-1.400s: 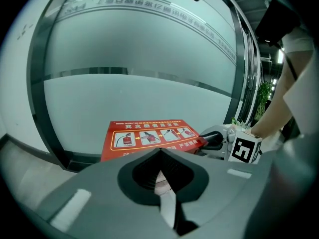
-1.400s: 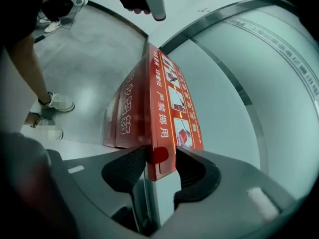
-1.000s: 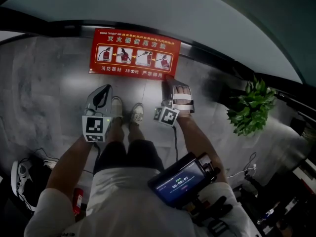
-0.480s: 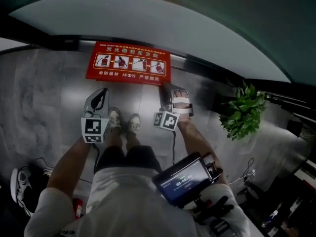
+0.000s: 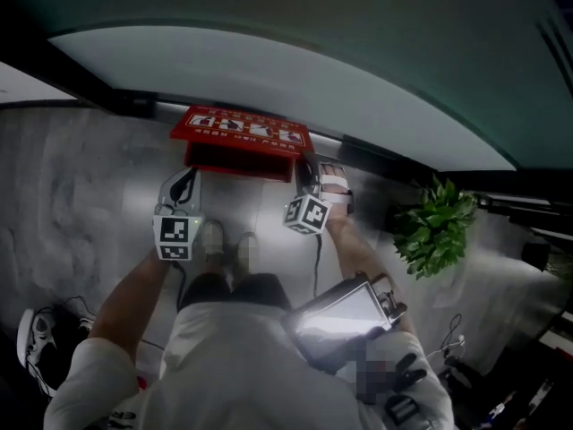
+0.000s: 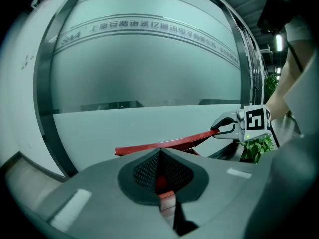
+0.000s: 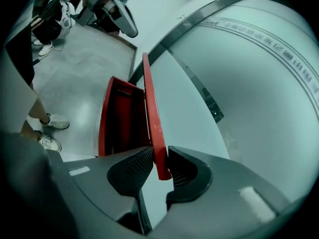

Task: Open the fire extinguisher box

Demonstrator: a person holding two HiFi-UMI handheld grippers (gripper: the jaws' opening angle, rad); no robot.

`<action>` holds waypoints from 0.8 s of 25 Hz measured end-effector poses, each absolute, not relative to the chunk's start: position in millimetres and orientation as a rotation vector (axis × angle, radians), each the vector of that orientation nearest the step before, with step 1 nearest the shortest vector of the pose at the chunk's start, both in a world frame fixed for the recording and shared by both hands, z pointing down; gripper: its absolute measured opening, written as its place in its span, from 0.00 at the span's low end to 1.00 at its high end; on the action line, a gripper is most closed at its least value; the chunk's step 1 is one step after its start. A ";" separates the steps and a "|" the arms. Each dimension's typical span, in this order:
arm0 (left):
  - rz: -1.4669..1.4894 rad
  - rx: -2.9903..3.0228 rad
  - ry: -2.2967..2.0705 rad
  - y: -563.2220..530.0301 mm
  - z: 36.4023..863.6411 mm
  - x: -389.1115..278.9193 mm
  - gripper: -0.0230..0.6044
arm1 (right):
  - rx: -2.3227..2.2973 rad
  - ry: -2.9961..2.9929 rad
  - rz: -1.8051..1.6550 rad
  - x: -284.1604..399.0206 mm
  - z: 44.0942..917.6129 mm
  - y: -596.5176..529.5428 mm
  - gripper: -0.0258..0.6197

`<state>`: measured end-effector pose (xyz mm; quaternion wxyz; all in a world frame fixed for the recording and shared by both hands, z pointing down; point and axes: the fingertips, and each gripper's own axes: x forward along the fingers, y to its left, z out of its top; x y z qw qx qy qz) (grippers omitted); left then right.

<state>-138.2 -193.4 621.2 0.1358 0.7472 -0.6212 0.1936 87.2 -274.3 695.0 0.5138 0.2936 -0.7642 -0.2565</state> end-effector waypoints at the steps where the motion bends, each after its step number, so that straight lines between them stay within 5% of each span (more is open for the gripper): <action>1: 0.563 2.161 -1.806 -194.6 617.9 -139.1 0.04 | 0.710 -1.836 -0.609 87.5 691.7 -279.0 0.20; 20: 0.505 2.280 -1.716 -274.4 587.3 -182.3 0.04 | 0.815 -1.704 -0.505 76.5 661.3 -370.9 0.20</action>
